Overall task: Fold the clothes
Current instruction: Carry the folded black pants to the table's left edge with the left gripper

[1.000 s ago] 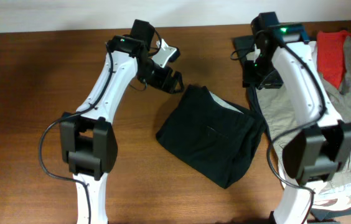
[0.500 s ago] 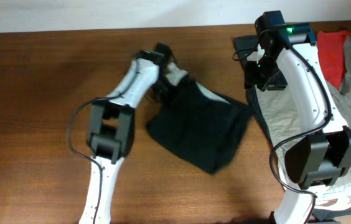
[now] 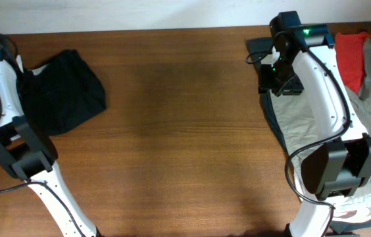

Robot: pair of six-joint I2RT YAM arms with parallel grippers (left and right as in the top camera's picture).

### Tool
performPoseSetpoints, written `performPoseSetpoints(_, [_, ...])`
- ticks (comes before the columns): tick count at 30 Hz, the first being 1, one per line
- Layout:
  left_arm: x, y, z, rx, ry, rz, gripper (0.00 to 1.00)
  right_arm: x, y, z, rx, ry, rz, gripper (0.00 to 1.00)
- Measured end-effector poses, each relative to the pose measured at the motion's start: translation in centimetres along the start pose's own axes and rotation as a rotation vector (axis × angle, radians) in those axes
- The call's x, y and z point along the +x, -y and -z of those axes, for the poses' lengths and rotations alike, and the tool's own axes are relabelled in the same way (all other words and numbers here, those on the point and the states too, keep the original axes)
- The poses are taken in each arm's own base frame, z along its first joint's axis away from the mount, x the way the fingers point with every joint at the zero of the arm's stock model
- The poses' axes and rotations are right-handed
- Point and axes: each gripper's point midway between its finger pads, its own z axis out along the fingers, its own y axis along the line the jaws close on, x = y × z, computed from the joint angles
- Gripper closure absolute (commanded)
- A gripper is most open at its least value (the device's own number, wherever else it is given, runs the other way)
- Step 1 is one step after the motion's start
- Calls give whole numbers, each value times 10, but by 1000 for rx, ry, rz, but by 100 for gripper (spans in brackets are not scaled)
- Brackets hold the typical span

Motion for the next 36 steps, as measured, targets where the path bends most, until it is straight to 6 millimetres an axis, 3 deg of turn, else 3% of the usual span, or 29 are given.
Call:
performPoseSetpoints(1, [1,-4,-1,-7,-2,5,81,0,0,0,0,0,0,41])
performPoseSetpoints(2, [1,-9,-1,-23,-4,10,19,0,0,0,0,0,0,41])
performPoseSetpoints(3, [2,-13,-1,-44,-7,4,1,0,0,0,0,0,-1,41])
performPoseSetpoints(6, [7,-18,2,-73,-29,3,1,-1,0,0,-1,3,-1,41])
performPoseSetpoints(7, [8,-22,16,-78,-29,2,1,-1,0,0,-1,4,-1,41])
performPoseSetpoints(8, [4,-26,52,-84,11,12,1,-2,0,0,-2,6,-1,41])
performPoseSetpoints(10, [-25,-21,125,-55,203,73,1,-2,0,0,-1,6,-1,41])
performPoseSetpoints(12, [-56,43,176,178,384,30,1,-1,0,0,-1,5,-1,41])
performPoseSetpoints(13, [-58,92,183,288,397,-35,1,-2,0,0,-1,6,0,41])
performPoseSetpoints(14, [-60,133,178,361,396,-84,1,-1,0,0,-1,5,-1,41])
performPoseSetpoints(15, [-55,176,158,413,352,-135,2,-2,0,0,-1,7,-1,41])
performPoseSetpoints(17, [-36,224,108,431,240,-196,2,-1,0,0,-2,6,-1,41])
performPoseSetpoints(19, [-15,239,66,409,134,-218,2,-2,0,0,-2,6,-1,41])
performPoseSetpoints(21, [-3,230,59,383,75,-211,1,-1,0,0,-2,6,-2,40])
performPoseSetpoints(22, [0,224,57,365,59,-207,16,-1,0,0,-1,6,0,40])
performPoseSetpoints(24, [4,220,55,345,40,-199,73,-1,0,0,-1,5,0,40])
performPoseSetpoints(25, [7,218,54,339,26,-197,81,-1,0,0,-1,5,-1,40])
performPoseSetpoints(26, [17,216,54,332,-18,-201,99,-1,0,0,-1,4,0,40])
performPoseSetpoints(27, [30,214,50,323,-75,-208,100,0,0,0,-1,1,-1,40])
performPoseSetpoints(28, [63,212,28,299,-224,-224,100,0,0,0,0,0,0,40])
performPoseSetpoints(30, [96,202,11,246,-376,-245,100,0,0,0,0,-2,0,40])
performPoseSetpoints(33, [116,165,8,142,-488,-236,100,1,0,0,0,-2,0,40])
performPoseSetpoints(36, [117,140,4,99,-512,-187,100,1,0,0,0,-4,0,40])
